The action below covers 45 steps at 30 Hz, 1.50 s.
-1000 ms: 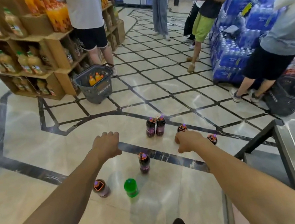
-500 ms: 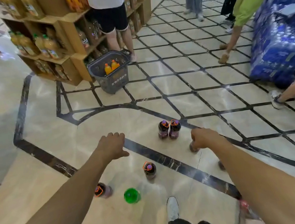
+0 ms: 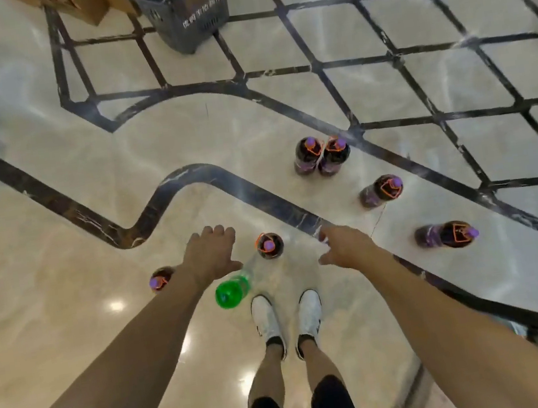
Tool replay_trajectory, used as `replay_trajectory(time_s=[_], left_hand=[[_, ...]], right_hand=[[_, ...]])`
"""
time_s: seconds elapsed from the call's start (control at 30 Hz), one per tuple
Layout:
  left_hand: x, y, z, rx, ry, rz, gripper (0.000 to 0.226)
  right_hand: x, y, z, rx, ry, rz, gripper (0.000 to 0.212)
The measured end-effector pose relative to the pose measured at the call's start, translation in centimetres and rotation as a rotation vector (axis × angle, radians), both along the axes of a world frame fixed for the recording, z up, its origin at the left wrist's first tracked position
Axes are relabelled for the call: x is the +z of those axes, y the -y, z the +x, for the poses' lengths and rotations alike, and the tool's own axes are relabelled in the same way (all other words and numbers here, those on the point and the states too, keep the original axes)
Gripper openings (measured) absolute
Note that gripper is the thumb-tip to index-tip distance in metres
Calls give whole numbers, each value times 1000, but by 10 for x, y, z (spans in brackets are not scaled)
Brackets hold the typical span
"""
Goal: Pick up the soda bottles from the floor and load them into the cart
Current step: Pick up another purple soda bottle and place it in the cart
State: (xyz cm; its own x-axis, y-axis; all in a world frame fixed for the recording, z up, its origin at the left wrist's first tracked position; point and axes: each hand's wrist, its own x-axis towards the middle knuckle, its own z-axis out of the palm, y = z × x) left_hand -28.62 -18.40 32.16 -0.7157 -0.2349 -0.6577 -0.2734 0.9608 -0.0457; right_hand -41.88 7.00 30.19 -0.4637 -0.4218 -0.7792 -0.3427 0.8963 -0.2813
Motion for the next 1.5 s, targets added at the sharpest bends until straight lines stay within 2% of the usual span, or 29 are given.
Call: replay_trajectory(time_s=[0.23, 0.43, 0.5, 0.6, 0.73, 0.93, 1.1, 1.2, 1.37, 1.5], left_hand=[[-208, -5, -4, 16, -48, 108, 77], [-373, -12, -1, -3, -129, 348, 106], [-416, -11, -3, 44, -172, 461, 105], [-457, -7, -11, 109, -217, 639, 86], [-473, 11, -22, 197, -311, 826, 72], [-494, 65, -25, 532, -276, 1057, 73], [-511, 94, -18, 800, -365, 1077, 74], [-516, 104, -16, 921, -394, 1062, 70], [-494, 109, -10, 940, -335, 1048, 66], [-428, 98, 1, 963, -326, 1094, 64]], right_hand=[[-192, 17, 12, -28, 58, -28, 60], [-338, 27, 14, -53, 85, -107, 66], [-380, 28, 12, -59, 101, -136, 70], [-430, 30, 12, -82, 119, -178, 76], [-480, 40, 15, -135, 146, -235, 89], [-543, 75, 17, -213, 229, -373, 106], [-586, 109, 28, -268, 183, -476, 109], [-604, 130, 29, -220, 113, -509, 97], [-583, 137, 33, -132, 58, -512, 78], [-508, 119, 39, -125, 56, -511, 76]])
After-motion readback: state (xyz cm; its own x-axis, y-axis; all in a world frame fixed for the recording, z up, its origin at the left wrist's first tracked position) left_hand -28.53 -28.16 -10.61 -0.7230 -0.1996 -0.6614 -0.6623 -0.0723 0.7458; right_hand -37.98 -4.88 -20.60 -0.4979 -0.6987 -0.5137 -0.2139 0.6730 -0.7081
